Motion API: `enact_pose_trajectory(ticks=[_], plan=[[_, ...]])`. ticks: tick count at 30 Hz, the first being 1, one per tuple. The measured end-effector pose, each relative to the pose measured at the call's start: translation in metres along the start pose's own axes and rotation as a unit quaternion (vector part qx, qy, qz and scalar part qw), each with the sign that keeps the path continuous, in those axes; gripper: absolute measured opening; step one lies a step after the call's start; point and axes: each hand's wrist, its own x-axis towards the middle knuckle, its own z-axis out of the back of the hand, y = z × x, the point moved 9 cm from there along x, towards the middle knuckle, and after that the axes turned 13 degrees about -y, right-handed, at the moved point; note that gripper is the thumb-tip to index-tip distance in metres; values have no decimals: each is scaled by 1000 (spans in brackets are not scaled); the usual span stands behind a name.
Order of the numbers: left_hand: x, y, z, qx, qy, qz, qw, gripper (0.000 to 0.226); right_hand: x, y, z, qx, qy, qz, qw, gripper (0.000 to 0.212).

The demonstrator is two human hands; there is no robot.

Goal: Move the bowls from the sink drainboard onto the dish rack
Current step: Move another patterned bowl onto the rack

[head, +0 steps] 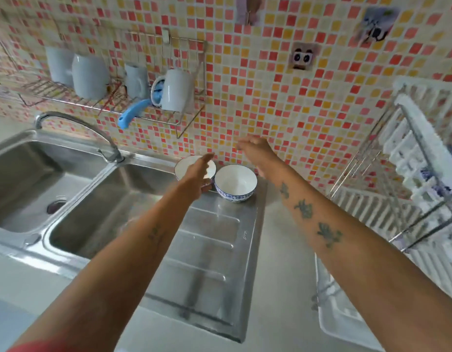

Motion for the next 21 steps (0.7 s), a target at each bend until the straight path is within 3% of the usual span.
enact_pose_trajectory(ticks=[4, 9, 15, 21], plan=[[35, 25, -14, 32, -13, 22, 999, 59, 40, -83, -22, -28, 34, -132, 990, 86], [78, 62, -32, 26, 1, 93, 995, 87, 51, -135, -17, -27, -4, -231, 973, 76], [102, 75, -51, 28, 25, 107, 994, 73, 59, -168, -36, 18, -3, -303, 953, 76], [129, 90, -70, 12, 33, 123, 992, 70, 72, -192, -44, 23, -38, -320, 946, 72]])
